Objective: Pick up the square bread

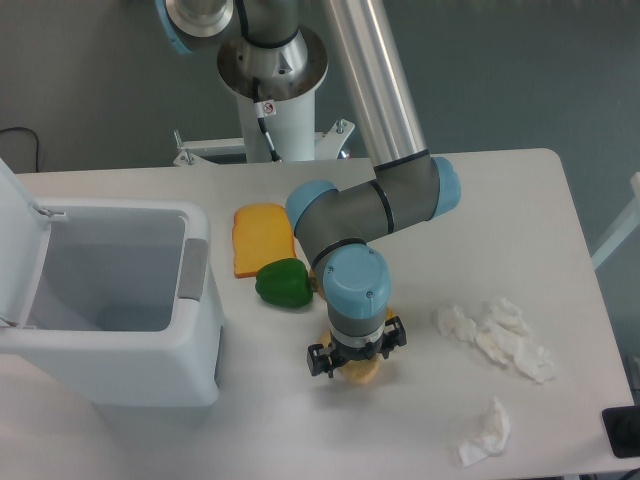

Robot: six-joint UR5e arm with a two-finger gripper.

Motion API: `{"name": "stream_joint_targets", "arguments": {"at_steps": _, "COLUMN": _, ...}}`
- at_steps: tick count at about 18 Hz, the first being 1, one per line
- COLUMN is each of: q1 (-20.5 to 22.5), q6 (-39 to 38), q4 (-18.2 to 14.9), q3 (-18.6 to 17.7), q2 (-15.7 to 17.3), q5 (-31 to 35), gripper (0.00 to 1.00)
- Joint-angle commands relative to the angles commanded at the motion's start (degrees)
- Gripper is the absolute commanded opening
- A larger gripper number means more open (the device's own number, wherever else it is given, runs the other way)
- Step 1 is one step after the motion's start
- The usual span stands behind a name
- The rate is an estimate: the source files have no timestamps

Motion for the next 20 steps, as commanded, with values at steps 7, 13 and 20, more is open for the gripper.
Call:
{"name": "stream_joint_targets", "arguments": {"at_steps": 7, "q1": -0.97, "q6": -1.32, "q4": 0.0, "q3": 0.18, "q2": -0.35, "q5": 0.09, "gripper": 1.0}}
{"name": "stream_joint_targets", "arguments": {"at_steps": 13, "q1": -1.94, "q6": -1.32, "q4": 0.0, "q3": 0.18, "q2": -0.27, "q5": 0.09, "gripper": 1.0}}
{"name": "stream_joint_targets", "arguments": {"at_steps": 20, "q1": -1.76, "q6": -1.06, "q4": -0.09, "q3": 0.0, "q2": -0.35, "q5": 0.26, "gripper": 1.0}}
